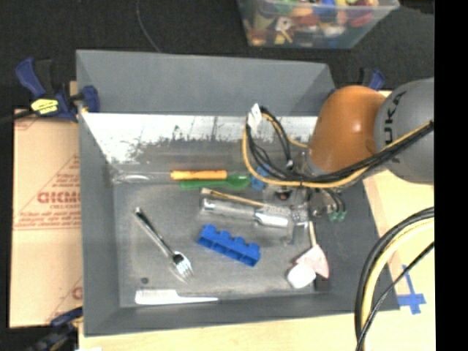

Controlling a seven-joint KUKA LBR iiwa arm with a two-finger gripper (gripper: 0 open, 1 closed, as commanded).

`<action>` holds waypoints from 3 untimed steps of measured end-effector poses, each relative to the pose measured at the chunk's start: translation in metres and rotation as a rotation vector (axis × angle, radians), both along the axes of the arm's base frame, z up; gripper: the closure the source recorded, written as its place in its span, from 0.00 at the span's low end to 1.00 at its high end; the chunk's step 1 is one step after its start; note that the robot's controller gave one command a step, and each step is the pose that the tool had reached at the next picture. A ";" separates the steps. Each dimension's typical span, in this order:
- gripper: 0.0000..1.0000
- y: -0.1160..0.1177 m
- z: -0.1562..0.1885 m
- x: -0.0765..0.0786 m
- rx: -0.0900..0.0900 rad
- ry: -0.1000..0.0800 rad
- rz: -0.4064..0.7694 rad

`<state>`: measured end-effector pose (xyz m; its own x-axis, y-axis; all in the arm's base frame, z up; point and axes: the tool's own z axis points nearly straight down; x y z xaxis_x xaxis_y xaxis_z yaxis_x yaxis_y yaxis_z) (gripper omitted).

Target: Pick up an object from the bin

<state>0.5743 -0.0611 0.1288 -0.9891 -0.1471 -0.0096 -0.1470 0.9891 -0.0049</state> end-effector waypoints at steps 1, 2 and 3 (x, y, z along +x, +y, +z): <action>0.00 -0.014 -0.057 0.025 0.004 -0.008 -0.186; 0.00 -0.017 -0.057 0.024 -0.002 -0.005 -0.033; 0.00 -0.014 -0.056 0.026 0.003 -0.010 -0.175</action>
Offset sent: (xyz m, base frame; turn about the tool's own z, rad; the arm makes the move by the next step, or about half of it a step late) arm 0.0220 -0.0151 -0.0588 0.0323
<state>0.6001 -0.0756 0.0729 -0.9994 0.0272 -0.0196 0.0273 0.9996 -0.0022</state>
